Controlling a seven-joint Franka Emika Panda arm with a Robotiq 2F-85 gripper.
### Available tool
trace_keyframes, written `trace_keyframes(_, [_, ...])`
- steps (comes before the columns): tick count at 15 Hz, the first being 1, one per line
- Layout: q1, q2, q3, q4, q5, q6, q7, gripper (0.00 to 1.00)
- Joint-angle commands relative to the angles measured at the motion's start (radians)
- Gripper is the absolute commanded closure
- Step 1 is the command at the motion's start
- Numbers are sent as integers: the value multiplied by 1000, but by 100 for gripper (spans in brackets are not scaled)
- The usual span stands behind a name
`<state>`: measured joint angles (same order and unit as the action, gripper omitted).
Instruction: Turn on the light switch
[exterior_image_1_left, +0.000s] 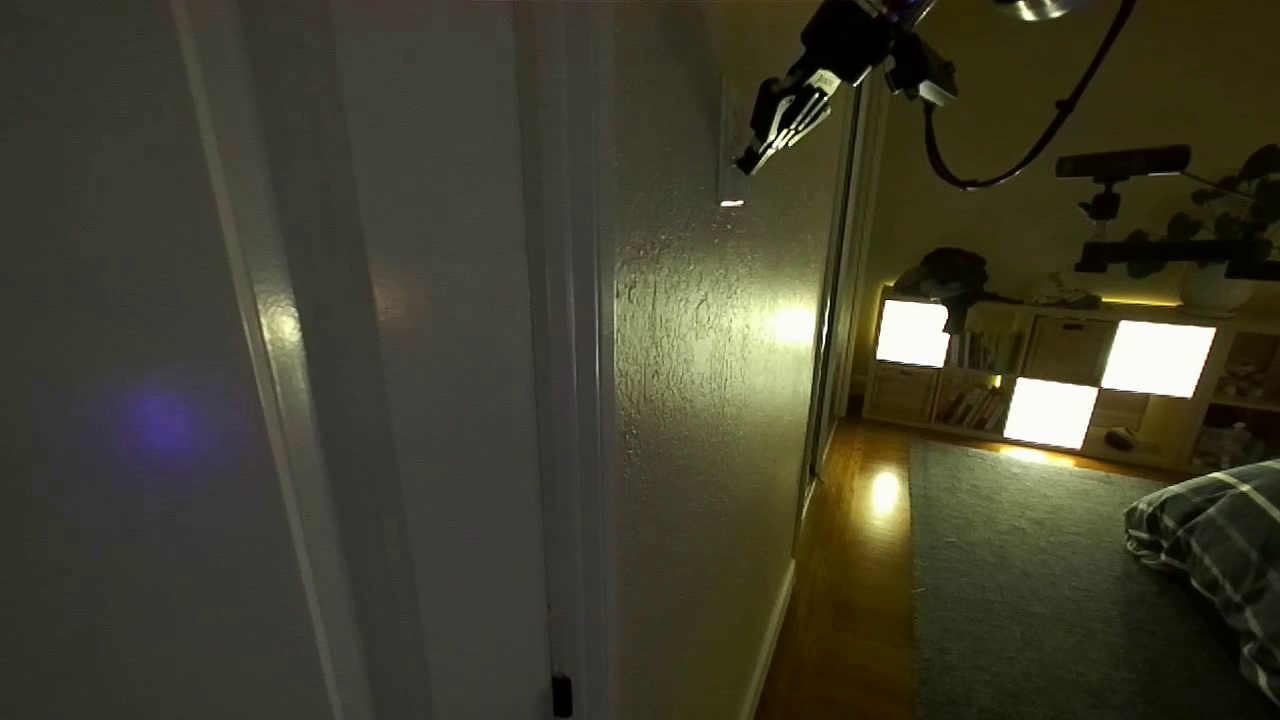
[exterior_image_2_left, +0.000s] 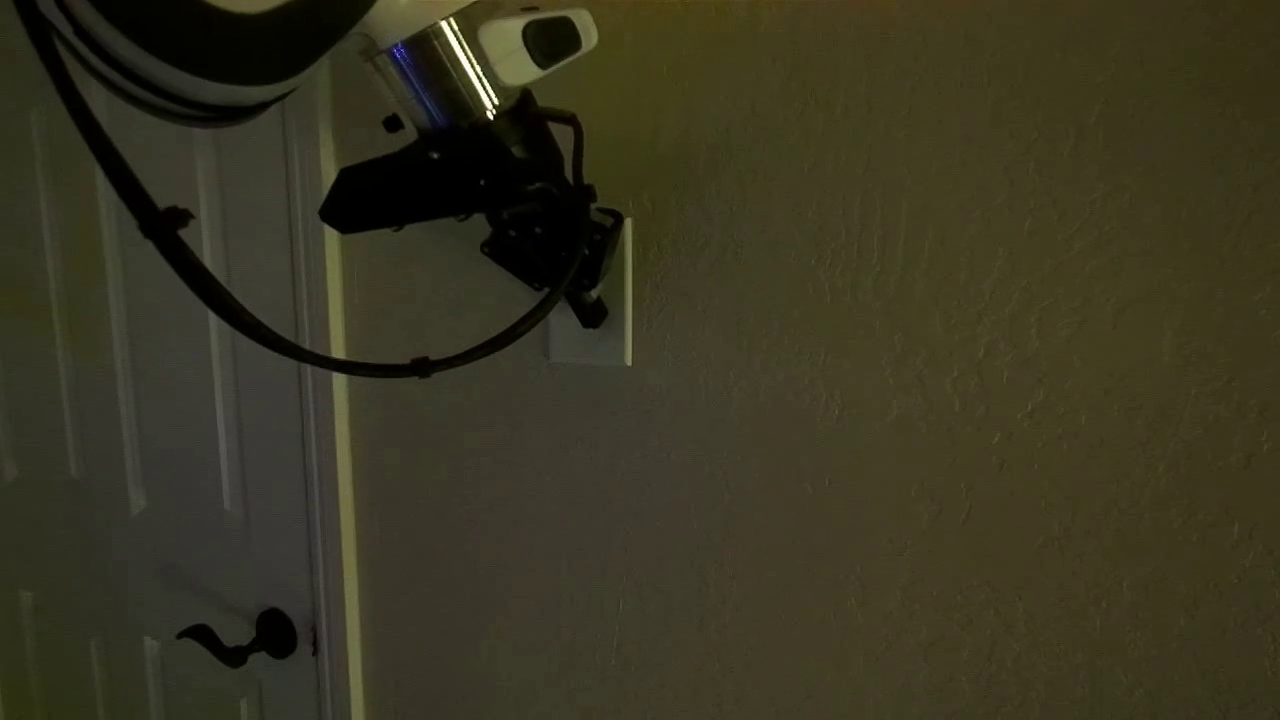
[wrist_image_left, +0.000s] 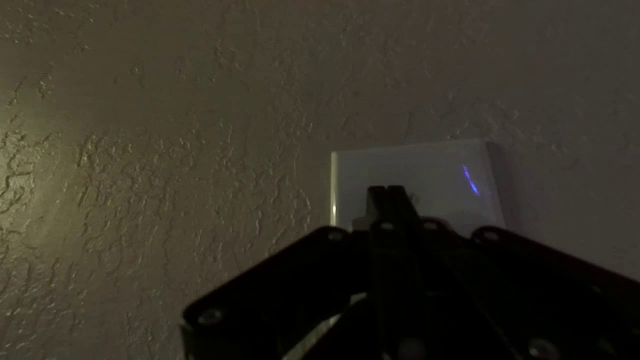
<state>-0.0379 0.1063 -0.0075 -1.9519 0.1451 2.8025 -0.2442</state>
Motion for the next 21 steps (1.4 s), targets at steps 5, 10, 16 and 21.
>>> trace_keyframes(5, [2,-64,0,-12,-25,-4,51,96])
trace_keyframes(10, [0,-49,-28,-29,-170,-19,116,96])
trace_keyframes(16, [4,-38,-27,-43,-198,-72,136,96])
trace_keyframes(21, [12,-50,-10,-43,-180,-94,135,96])
